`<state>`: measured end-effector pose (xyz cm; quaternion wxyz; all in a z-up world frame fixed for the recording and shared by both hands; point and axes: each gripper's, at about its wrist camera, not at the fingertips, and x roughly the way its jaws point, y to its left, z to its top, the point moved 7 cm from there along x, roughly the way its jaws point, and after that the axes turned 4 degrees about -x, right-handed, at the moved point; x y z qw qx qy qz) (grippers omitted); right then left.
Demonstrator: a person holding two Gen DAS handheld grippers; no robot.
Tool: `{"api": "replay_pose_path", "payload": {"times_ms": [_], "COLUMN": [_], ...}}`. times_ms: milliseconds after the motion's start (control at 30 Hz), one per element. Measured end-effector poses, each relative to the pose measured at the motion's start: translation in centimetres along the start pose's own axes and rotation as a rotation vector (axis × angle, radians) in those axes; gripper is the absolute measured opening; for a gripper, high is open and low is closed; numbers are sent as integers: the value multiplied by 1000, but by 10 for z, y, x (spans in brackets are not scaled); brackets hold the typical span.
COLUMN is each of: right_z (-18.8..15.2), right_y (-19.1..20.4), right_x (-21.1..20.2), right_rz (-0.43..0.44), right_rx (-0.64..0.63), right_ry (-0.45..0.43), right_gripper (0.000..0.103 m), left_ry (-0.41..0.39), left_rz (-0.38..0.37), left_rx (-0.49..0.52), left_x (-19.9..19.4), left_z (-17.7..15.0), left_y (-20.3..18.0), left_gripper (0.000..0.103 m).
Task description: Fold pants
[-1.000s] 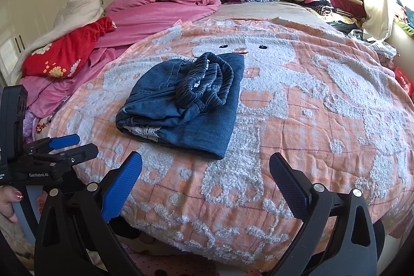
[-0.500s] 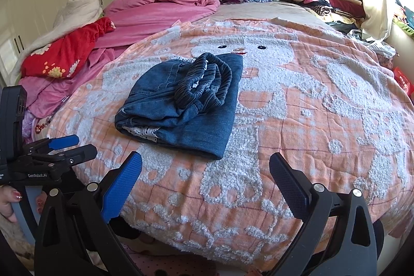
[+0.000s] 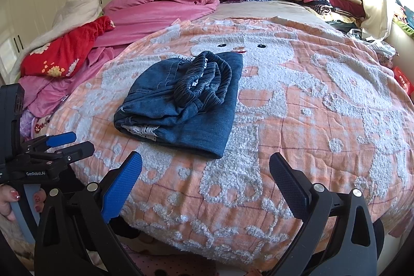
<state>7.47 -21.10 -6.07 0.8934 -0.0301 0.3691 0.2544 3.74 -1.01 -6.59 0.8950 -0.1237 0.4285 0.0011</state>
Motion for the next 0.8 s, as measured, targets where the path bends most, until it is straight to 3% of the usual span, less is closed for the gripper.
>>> {"api": "replay_pose_path", "payload": {"times_ms": [300, 467, 567, 667, 800], "right_z": [-1, 6, 15, 26, 28], "right_y": [-12, -54, -113, -196, -314], "right_x": [4, 0, -7, -14, 2], "right_rz": [-14, -69, -154, -310, -463], "right_rx": [22, 82, 142, 194, 260], "right_ry": [9, -1, -6, -18, 67], "right_gripper": [98, 98, 98, 98, 98], "left_ry": [-16, -59, -111, -64, 6], "left_rz": [32, 60, 130, 244, 357], "left_rx": [25, -24, -63, -110, -220], "left_x": [2, 5, 10, 37, 86], "left_z": [6, 26, 58, 91, 129], "left_y": [5, 27, 62, 119, 199], "left_gripper": [93, 93, 93, 93, 93]}}
